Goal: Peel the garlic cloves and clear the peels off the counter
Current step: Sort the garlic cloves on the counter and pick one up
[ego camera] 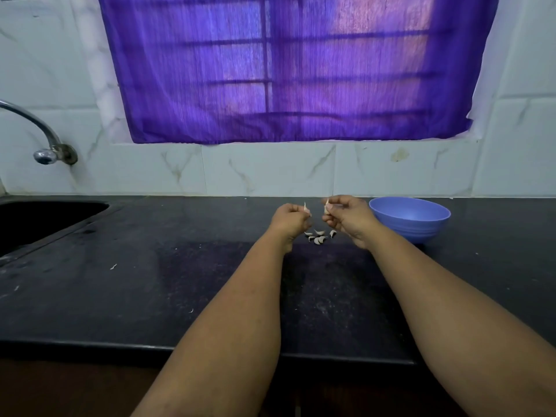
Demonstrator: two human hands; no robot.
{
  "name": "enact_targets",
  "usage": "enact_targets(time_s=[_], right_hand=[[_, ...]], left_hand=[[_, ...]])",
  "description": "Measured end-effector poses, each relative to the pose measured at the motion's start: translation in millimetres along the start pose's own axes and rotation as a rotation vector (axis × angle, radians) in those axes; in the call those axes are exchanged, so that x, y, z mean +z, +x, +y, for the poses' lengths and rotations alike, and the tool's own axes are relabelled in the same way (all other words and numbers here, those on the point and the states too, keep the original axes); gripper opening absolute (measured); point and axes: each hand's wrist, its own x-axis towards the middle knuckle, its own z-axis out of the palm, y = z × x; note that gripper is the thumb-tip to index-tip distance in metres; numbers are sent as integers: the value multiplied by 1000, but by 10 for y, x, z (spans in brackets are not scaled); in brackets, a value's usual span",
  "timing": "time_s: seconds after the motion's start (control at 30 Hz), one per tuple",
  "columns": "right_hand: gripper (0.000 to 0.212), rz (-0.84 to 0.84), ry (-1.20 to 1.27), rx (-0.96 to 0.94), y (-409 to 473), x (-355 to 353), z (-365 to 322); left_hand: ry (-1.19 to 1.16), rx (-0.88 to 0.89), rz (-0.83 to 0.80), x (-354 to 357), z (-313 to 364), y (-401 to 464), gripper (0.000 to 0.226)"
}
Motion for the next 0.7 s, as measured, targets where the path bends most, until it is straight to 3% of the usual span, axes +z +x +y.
enact_targets(time_s=[0.13, 0.2, 0.33, 0.47, 0.57, 0.7], right_hand=[[9, 100, -643, -124, 66, -131, 91], [5, 112, -815, -125, 48, -154, 69], [18, 75, -1128, -91, 22, -123, 21], [16, 95, -1133, -92, 64, -103, 41], [22, 81, -1053, -183, 71, -80, 16], [26, -198, -1032, -241, -1, 15, 35]], left_hand=[[491, 45, 72, -68, -58, 18, 24], [698, 59, 71, -101, -58, -1, 20], [809, 49, 73, -130, -72, -8, 20], [811, 28, 88, -116, -96, 35, 24], [759, 16, 235, -147, -66, 73, 28], [772, -30, 334, -244, -52, 62, 27]])
